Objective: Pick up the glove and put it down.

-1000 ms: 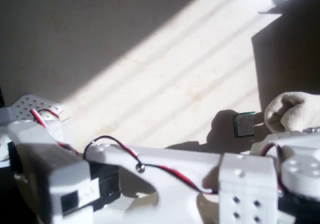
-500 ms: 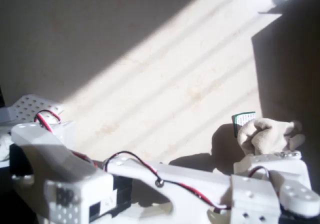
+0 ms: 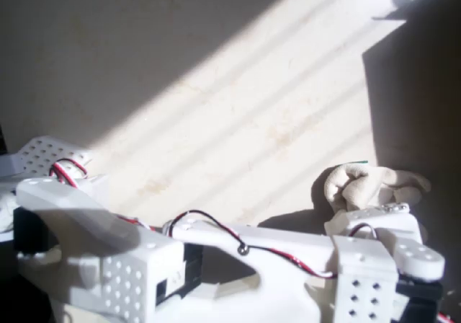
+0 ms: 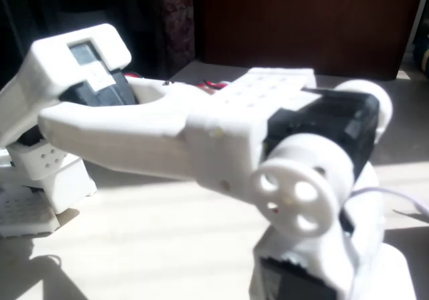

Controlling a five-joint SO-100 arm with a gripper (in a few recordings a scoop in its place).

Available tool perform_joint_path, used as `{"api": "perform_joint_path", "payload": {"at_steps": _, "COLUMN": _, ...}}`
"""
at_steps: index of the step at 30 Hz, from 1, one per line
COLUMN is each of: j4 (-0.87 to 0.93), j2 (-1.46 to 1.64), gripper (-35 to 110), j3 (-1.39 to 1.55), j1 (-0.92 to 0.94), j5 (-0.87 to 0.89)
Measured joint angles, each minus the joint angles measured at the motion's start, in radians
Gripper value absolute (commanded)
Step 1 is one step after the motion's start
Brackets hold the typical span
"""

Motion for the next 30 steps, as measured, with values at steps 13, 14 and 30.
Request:
{"api": "perform_joint_path", "payload": {"at_steps": 13, "j4": 0.0, "j2": 0.008, "gripper": 22, "j3": -0.003, "j1": -0.003, "j5": -0.006}}
{"api": "perform_joint_path", "payload": {"at_steps": 14, "j4": 0.0, "j2": 0.008, "gripper": 25, "j3": -0.003, "j1": -0.005, "j5": -0.009}}
{"api": "perform_joint_path", "payload": {"at_steps": 30, "j4": 0.061, "j2": 0.087, "gripper": 37, "j3": -0.003, "j1": -0.009, "j5": -0.011}}
